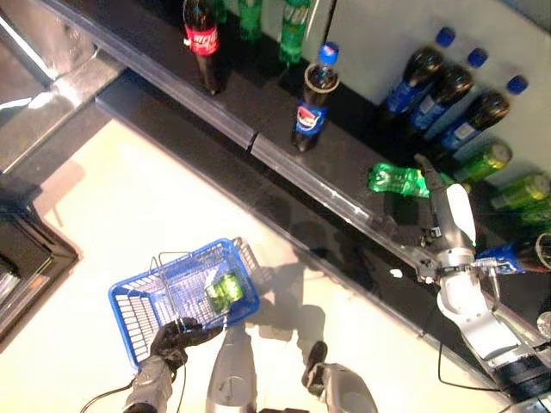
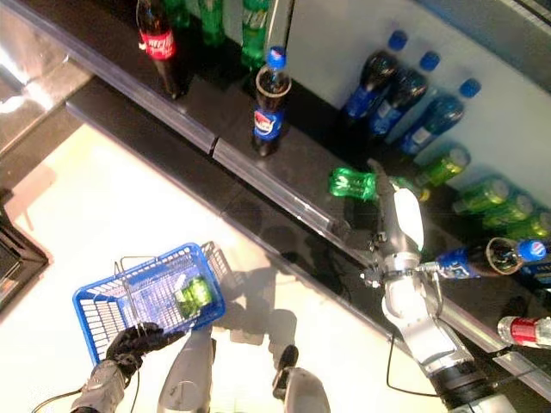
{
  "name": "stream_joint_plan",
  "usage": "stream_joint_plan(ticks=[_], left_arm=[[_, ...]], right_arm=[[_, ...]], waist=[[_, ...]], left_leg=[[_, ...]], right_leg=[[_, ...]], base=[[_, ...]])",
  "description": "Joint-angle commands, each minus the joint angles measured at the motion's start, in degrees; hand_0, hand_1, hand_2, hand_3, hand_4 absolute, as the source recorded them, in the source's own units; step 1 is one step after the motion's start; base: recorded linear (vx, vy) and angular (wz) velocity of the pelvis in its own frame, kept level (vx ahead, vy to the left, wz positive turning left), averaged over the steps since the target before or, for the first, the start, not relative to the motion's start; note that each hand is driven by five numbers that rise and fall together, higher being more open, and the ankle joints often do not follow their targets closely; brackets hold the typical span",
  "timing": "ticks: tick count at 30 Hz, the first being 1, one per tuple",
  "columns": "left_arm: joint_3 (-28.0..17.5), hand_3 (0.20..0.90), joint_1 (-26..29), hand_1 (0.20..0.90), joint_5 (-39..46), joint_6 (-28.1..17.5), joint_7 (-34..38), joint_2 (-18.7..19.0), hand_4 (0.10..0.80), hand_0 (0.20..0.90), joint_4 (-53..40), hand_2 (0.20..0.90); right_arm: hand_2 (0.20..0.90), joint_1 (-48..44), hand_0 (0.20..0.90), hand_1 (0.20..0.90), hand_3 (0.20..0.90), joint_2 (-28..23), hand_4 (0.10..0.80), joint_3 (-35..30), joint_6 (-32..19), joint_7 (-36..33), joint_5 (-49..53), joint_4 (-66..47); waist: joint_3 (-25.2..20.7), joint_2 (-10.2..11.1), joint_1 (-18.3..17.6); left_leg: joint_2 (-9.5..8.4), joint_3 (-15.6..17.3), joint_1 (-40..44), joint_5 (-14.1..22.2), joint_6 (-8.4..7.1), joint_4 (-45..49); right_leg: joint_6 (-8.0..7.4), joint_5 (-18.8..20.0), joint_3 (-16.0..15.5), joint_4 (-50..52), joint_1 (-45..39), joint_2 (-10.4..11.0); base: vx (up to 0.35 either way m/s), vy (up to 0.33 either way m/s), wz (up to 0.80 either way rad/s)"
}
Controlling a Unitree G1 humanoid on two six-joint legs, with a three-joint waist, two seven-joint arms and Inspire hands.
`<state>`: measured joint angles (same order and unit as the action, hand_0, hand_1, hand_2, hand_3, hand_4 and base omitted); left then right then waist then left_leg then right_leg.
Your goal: Pick up the drink and place into the basket.
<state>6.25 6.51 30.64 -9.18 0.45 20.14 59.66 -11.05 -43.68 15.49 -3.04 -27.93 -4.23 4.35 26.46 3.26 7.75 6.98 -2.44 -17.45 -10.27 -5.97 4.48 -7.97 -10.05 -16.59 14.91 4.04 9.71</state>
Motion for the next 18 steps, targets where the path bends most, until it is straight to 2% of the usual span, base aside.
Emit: stream_joint_plan(ticks=[1, 6, 14, 18], left_arm=[[5.0, 0.200, -5.8, 0.300, 0.1, 1.9, -0.7, 1.0, 0.100, 0.300, 0.3, 0.300], [5.3, 0.200, -4.3, 0.300, 0.9, 3.1, 0.1, 2.0, 0.100, 0.300, -1.8, 0.300], [4.5, 0.200, -4.0, 0.300, 0.8, 4.9, 0.0, 3.6, 0.100, 0.300, -4.4, 0.300], [4.1, 0.200, -4.6, 0.300, 0.8, 4.7, 0.1, 3.7, 0.100, 0.300, -5.0, 0.300]], right_arm=[[0.900, -7.4, 0.900, 0.900, 0.900, -6.8, 0.800, -0.5, -0.3, -3.6, -2.9, 0.0], [0.900, -11.6, 0.900, 0.900, 0.900, -7.2, 0.800, 0.6, 1.0, -4.7, -7.3, 7.2], [0.900, -13.8, 0.900, 0.900, 0.900, -10.4, 0.800, 0.5, 7.3, -6.5, -13.9, 10.8], [0.900, -13.3, 0.900, 0.900, 0.900, -11.3, 0.800, -1.1, 8.7, -8.6, -15.5, 10.6]], waist=[[-0.8, 0.1, 1.0], [0.3, 0.4, 1.5], [1.4, 1.2, 2.2], [1.6, 1.5, 2.1]], left_leg=[[0.58, -2.7, 1.8, 7.3, 0.64, 5.0], [0.18, -2.3, 0.6, 7.3, 1.21, 5.0], [0.33, -2.2, -0.7, 7.5, 1.80, 5.5], [0.58, -2.0, -0.6, 7.6, 1.98, 5.1]], right_leg=[[1.05, 7.0, 1.9, 3.2, 7.5, 2.2], [0.73, 7.9, 1.8, 2.3, 8.1, 2.1], [0.65, 8.2, 1.5, 2.1, 8.6, 1.4], [0.54, 8.2, 1.4, 2.0, 8.7, 1.1]], base=[[-0.081, 0.012, -0.02], [-0.077, -0.011, -0.01], [-0.026, -0.034, -0.01], [-0.001, -0.029, 0.01]])
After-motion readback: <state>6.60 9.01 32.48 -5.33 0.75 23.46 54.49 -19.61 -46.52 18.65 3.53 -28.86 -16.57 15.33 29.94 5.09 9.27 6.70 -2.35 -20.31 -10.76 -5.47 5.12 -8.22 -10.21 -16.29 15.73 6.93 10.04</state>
